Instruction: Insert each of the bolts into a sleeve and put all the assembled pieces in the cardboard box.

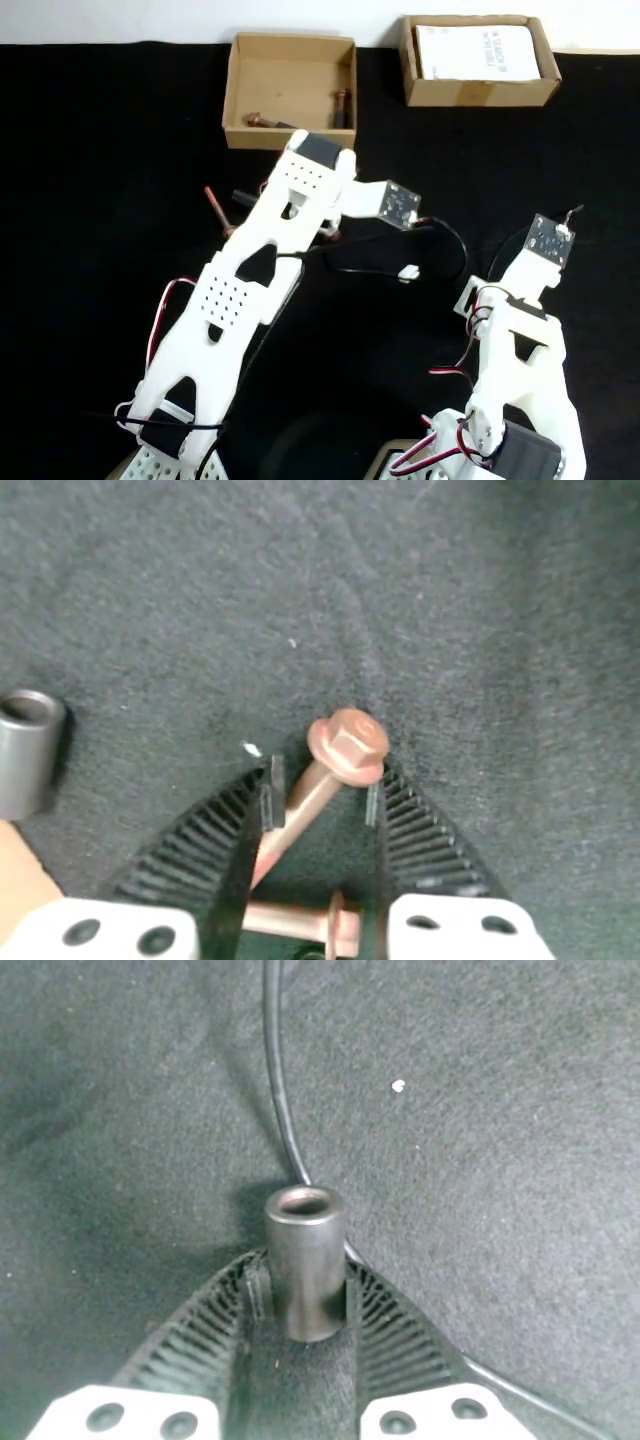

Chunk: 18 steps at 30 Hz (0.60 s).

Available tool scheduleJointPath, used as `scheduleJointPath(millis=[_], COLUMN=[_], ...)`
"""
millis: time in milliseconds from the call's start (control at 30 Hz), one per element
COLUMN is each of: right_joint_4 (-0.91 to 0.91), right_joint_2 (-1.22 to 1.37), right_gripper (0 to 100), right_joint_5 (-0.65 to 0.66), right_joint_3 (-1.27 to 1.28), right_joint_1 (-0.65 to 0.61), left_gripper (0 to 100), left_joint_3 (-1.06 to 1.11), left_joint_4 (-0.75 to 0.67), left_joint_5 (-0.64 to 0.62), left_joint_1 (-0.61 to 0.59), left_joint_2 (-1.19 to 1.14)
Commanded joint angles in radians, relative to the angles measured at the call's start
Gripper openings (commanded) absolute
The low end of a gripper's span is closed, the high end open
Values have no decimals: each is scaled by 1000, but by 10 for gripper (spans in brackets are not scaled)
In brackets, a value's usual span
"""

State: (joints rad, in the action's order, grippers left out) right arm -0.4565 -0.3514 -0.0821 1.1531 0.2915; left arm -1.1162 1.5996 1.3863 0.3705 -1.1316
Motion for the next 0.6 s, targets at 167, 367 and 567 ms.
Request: scheduleJointPath(millis=[167,367,567], right_joint_4=[15,16,16], right_joint_2=[-16,-15,-15], right_gripper=[8,8,8], right_joint_5=[0,0,-2], right_joint_3=[-39,-39,-39], right_joint_1=[8,7,7], left_gripper=[14,8,8], left_joint_3=[-36,-173,-318], left_joint_4=[60,98,164], left_joint_5=[195,-259,-687], left_joint_1=[7,-21,-91], left_joint_2=[21,99,226])
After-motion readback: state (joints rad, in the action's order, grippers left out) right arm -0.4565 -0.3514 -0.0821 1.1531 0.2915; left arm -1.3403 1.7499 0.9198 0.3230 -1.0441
